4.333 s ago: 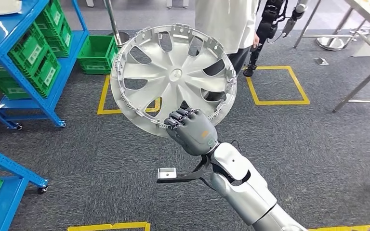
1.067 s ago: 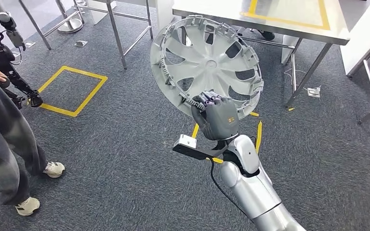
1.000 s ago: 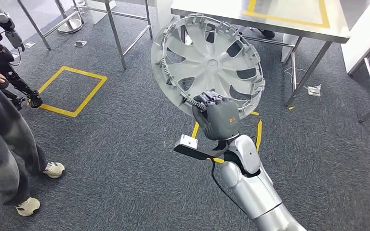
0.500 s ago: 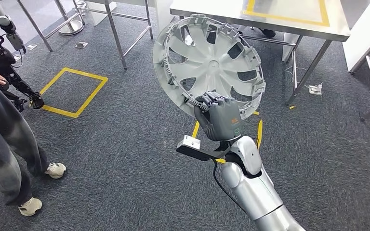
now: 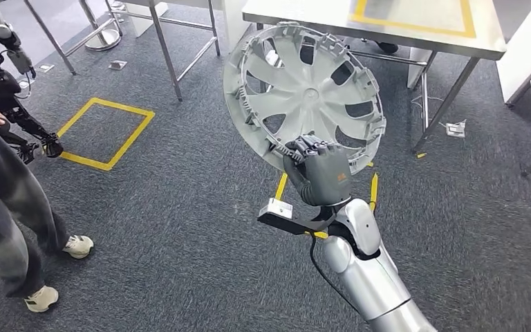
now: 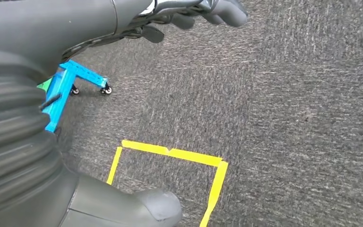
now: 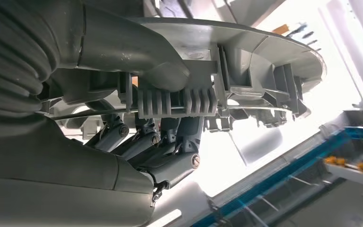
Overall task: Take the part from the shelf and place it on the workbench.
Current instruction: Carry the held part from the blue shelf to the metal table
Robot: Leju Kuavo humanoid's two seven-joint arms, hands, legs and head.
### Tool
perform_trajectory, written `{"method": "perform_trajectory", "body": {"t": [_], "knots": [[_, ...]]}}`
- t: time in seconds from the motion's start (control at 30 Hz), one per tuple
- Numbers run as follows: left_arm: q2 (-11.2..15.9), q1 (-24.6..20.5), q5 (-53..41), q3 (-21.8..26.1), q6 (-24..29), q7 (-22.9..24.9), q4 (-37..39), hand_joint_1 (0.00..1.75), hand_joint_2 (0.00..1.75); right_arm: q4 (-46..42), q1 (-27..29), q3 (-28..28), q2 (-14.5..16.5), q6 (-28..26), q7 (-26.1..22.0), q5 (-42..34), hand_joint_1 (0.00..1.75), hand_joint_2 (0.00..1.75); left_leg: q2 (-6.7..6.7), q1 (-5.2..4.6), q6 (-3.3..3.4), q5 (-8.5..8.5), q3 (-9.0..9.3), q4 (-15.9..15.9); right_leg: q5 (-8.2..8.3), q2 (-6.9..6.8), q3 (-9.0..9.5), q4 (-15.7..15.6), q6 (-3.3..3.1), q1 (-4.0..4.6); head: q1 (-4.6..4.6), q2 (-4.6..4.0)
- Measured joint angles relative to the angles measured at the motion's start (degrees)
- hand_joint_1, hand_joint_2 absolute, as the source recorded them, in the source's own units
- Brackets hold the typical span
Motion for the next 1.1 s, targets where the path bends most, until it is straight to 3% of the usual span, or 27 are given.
{"method": "perform_trajectory", "body": {"t": [0.07, 0.1, 0.23, 0.27, 0.3, 0.4, 0.47, 0.57, 0.6, 0.7, 0.77, 0.8, 0.87, 0.93, 1.03, 1.1], "knots": [[0.0, -0.1, 0.0, 0.0, 0.0, 0.0, 0.0, 0.00, 1.75, -0.3, 0.3, -0.2, -0.1, 0.0, 0.1, 0.0, 1.75, 1.75, -0.29, 0.20, -0.57, -0.20, -0.12, 1.3, -0.06, 0.31, 0.81, -0.1, -1.08, -0.05, -0.07, 0.00], [0.0, -0.2, 0.0, 0.0, 0.0, 0.0, 0.0, 0.00, 1.75, -0.5, 0.3, -0.3, -0.1, 0.0, 0.1, 0.0, 1.75, 1.75, -0.59, 0.27, -0.65, -0.52, -1.15, 3.2, -0.23, 0.45, 1.26, -0.2, -1.49, -0.04, -0.14, 0.00], [0.0, -0.2, 0.0, 0.0, 0.0, 0.0, 0.0, 0.00, 1.75, -0.9, 0.4, -0.4, 0.0, 0.0, 0.0, 0.0, 1.75, 1.75, -1.58, -0.16, -0.34, -4.43, -9.92, 15.5, -1.59, 1.15, 2.89, -0.2, -2.58, 0.43, -0.43, 0.00], [0.0, 0.0, 0.0, 0.0, 0.0, 0.0, 0.0, 0.00, 1.75, -0.9, 0.5, -0.4, 0.0, 0.0, 0.0, 0.0, 1.75, 1.75, -1.65, -0.34, -0.07, -4.59, -11.18, 16.1, -2.05, 1.42, 3.47, -0.2, -2.68, 0.60, -0.43, 0.00], [0.0, 0.1, 0.0, 0.0, 0.0, 0.0, 0.0, 0.00, 1.75, -0.9, 0.6, -0.4, 0.0, 0.0, 0.0, 0.0, 1.75, 1.75, -1.70, -0.52, 0.32, -3.52, -11.43, 14.7, -2.54, 1.64, 4.11, -0.2, -2.72, 0.75, -0.44, 0.00], [0.1, 0.2, 0.0, 0.0, 0.0, 0.0, 0.1, 0.00, 1.75, -1.0, 0.7, -0.4, 0.0, 0.0, 0.0, 0.0, 1.75, 1.75, -1.99, -1.39, 1.84, 3.80, -9.29, 4.8, -4.01, 2.13, 5.89, -0.2, -2.50, 1.06, -0.52, 0.00], [0.2, 0.2, 0.0, 0.0, 0.0, 0.0, 0.1, 0.00, 1.75, -1.1, 0.7, -0.4, 0.0, 0.0, 0.0, 0.0, 1.75, 1.75, -2.19, -1.87, 2.47, 5.79, -8.26, 1.6, -4.70, 2.38, 6.44, -0.1, -1.86, 1.18, -0.61, 0.00], [0.1, 0.2, 0.0, 0.0, 0.0, 0.0, 0.1, 0.00, 1.75, -1.4, 0.7, -0.4, 0.0, 0.1, 0.0, 0.0, 1.75, 1.75, -2.24, -1.66, 3.21, 5.52, -6.98, 1.0, -4.96, 2.23, 6.66, 0.9, -0.99, 1.29, -0.60, 0.00], [0.1, 0.1, 0.0, 0.0, 0.0, 0.0, 0.0, 0.00, 1.75, -1.5, 0.6, -0.4, 0.0, 0.1, 0.0, 0.0, 1.75, 1.75, -2.24, -1.53, 3.52, 5.35, -6.52, 0.8, -5.24, 1.96, 5.89, 2.4, -0.72, 1.27, -0.54, 0.00], [0.1, -0.1, 0.0, 0.0, 0.0, 0.0, 0.0, 0.00, 1.75, -1.5, 0.6, -0.4, 0.0, 0.1, -0.1, 0.0, 1.75, 1.75, -2.29, -1.43, 4.05, 4.52, -5.65, 0.7, -8.17, 1.44, -0.04, 11.4, 0.24, 0.97, -0.43, 0.00], [0.0, 0.0, 0.0, 0.0, -0.2, 0.1, 0.1, 0.00, 1.75, -1.5, 0.9, -0.5, 0.0, 0.1, 0.0, -0.1, 1.75, 1.75, -2.32, -1.41, 3.99, 3.68, -4.83, 0.7, -9.45, 1.38, -3.34, 14.4, 0.60, 0.78, -0.43, 0.00], [0.0, 0.1, 0.0, 0.0, -0.3, 0.1, 0.1, 0.00, 1.75, -1.5, 1.1, -0.6, 0.0, 0.1, 0.1, -0.1, 1.75, 1.75, -2.33, -1.39, 3.89, 3.20, -4.26, 0.8, -8.49, 1.32, -3.74, 13.3, 0.62, 0.70, -0.43, 0.00], [0.0, 0.2, 0.0, 0.0, -0.3, 0.3, 0.1, 0.00, 1.75, -1.5, 1.3, -0.8, 0.0, 0.2, 0.0, -0.1, 1.75, 1.75, -2.33, -1.35, 3.50, 2.15, -3.09, 0.8, -3.19, 1.03, -2.28, 6.6, 0.52, 0.59, -0.42, 0.00], [-0.1, 0.0, 0.0, 0.0, -0.3, 0.4, 0.1, 0.00, 1.75, -1.5, 1.3, -0.8, 0.0, 0.2, 0.0, -0.1, 1.75, 1.75, -2.34, -1.43, 2.86, 1.30, -2.30, 0.8, 0.32, 0.72, -0.67, 0.9, -0.02, 0.83, -0.49, 0.00], [-0.1, -0.2, 0.0, 0.0, -0.3, 0.5, 0.1, 0.00, 1.75, -1.5, 1.2, -1.0, 0.0, 0.3, 0.0, -0.3, 1.75, 1.75, -2.31, -1.50, 1.83, 0.97, -1.62, 1.1, 0.69, 0.81, 0.18, -0.2, -1.44, 1.13, -0.55, 0.00], [-0.2, -0.3, 0.0, 0.0, -0.3, 0.5, 0.1, 0.00, 1.75, -1.5, 1.2, -1.2, 0.0, 0.3, 0.1, -0.4, 1.75, 1.75, -2.29, -1.45, 1.36, 0.78, -2.21, 3.0, 0.46, 0.90, 1.24, -0.6, -2.23, 0.95, -0.68, 0.00]]}}
